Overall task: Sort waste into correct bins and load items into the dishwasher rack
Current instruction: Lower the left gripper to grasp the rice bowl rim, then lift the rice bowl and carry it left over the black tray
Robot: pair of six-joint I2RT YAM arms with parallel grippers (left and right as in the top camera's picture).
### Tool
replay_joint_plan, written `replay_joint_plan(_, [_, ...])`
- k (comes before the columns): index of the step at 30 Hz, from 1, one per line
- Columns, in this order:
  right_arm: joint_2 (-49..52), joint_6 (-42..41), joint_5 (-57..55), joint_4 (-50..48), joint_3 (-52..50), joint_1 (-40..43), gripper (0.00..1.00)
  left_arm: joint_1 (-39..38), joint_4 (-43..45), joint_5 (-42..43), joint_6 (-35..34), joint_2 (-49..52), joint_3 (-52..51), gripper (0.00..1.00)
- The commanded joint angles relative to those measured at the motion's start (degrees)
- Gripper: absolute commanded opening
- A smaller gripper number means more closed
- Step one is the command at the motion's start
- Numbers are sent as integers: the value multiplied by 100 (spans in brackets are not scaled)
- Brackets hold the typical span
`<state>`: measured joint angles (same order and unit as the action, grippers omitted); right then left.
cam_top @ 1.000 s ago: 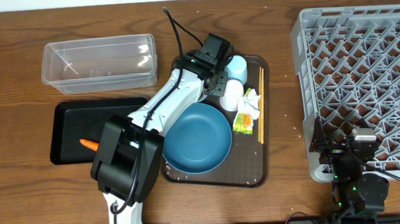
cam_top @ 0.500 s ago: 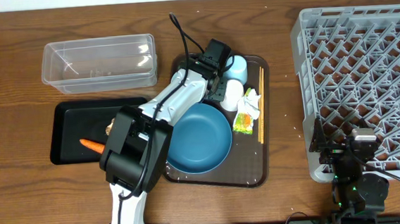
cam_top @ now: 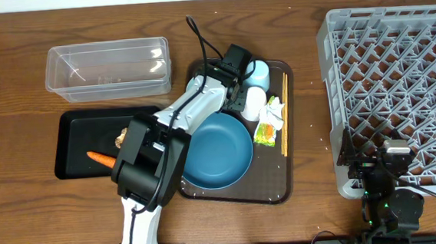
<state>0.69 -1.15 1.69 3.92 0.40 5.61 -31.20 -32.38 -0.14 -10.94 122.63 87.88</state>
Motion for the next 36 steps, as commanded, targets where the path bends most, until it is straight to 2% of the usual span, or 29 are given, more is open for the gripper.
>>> replay_joint_plan(1, [-31, 57, 7, 17, -11, 37, 99, 15, 20, -4, -33, 116, 107, 38])
replay_joint_plan(4, [-31, 57, 4, 17, -11, 37, 99, 15, 28, -81, -33, 116, 107, 25])
replay_joint_plan(11, [-31, 57, 4, 17, -11, 37, 99, 15, 48, -98, -33, 116, 107, 6])
replay_joint_plan(26, [-31, 57, 7, 17, -11, 37, 99, 9, 4, -94, -35, -260, 109, 6])
replay_joint_plan(36, [-31, 57, 4, 17, -11, 37, 99, -295, 35, -157, -9, -531, 111, 6])
